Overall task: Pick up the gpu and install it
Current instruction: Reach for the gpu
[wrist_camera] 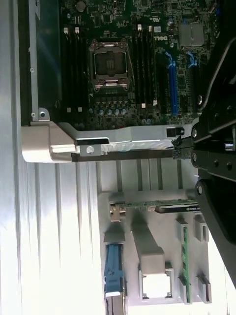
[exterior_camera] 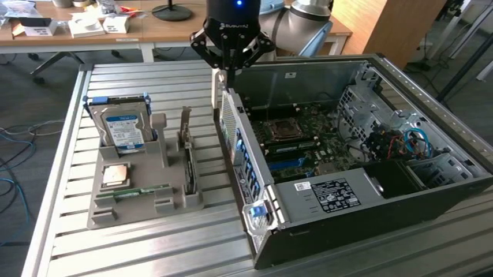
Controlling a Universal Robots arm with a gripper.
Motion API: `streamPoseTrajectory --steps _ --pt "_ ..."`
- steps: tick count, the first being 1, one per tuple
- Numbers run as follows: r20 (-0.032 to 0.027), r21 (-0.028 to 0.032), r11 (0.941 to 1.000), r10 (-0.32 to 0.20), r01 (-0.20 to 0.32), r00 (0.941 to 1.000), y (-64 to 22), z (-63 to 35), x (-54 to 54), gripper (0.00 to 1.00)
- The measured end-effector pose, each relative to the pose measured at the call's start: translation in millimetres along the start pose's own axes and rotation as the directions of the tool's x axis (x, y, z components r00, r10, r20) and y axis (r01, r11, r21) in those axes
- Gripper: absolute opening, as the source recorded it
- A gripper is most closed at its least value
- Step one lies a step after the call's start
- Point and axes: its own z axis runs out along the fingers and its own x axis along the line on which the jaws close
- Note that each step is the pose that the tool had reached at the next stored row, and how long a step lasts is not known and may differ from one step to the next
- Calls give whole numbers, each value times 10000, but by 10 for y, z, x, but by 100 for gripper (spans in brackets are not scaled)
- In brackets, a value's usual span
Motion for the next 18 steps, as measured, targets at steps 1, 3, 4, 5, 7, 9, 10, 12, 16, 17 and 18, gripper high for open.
streamPoseTrajectory --steps 1,3,4,5,7,9,10,12,16,17,18 --pt "0 -1 10000 0 0 10000 -1 0 13 11" --pt "0 0 10000 0 0 10000 -3 -1 40 11" --pt "-1 0 10000 0 0 10000 -4 -1 53 11" --pt "-1 0 10000 0 0 10000 -5 -2 67 11" --pt "0 0 10000 0 0 10000 -7 -2 93 11" --pt "0 -1 10000 0 0 10000 -9 -3 123 11" --pt "-1 0 10000 0 0 10000 -10 -3 137 11" --pt "-1 0 10000 0 0 10000 -12 -4 165 11" --pt "-1 0 10000 0 0 10000 -16 -5 219 11" --pt "-1 0 10000 0 0 10000 -17 -5 233 11" --pt "-2 0 10000 1 -1 10000 -19 -6 249 11"
